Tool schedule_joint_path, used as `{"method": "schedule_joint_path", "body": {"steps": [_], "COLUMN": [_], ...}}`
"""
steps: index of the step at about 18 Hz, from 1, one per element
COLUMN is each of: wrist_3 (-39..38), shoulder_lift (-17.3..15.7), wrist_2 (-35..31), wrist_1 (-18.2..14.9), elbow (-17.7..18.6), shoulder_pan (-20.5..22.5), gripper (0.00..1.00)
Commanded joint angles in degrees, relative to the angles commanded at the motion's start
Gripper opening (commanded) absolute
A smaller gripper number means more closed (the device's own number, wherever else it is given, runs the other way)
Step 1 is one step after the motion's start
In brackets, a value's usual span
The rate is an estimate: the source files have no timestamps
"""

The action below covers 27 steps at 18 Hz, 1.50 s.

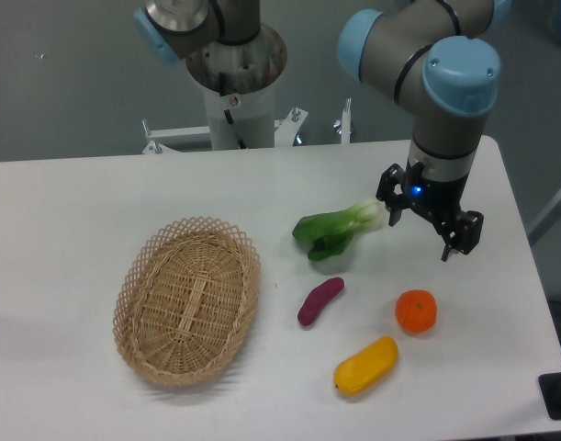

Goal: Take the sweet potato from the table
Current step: 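Move the open gripper down and across toward the purple sweet potato, then lower the gripper over the sweet potato and close on it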

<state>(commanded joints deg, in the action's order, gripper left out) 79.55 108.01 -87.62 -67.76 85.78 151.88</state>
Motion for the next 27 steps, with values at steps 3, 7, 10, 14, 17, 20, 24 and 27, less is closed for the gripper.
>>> {"method": "schedule_joint_path", "body": {"steps": [3,7,10,14,17,20,24,27], "wrist_3": [-2.4,-6.2,-7.7,-7.7,-7.6,-7.0,-7.9,-13.3], "shoulder_lift": [0.3,1.4,2.3,3.1,3.5,4.2,4.8,7.3], "wrist_2": [0.4,0.3,0.3,0.0,0.0,0.1,-0.3,-1.1], "wrist_1": [0.3,1.1,3.2,10.5,12.3,12.3,13.5,18.3], "elbow": [1.4,1.8,3.2,7.6,10.0,11.3,14.1,15.6], "shoulder_pan": [-0.5,-1.8,-2.5,-3.3,-3.4,-4.0,-6.8,-8.9], "gripper": [1.0,1.0,1.0,1.0,1.0,1.0,1.0,1.0]}}
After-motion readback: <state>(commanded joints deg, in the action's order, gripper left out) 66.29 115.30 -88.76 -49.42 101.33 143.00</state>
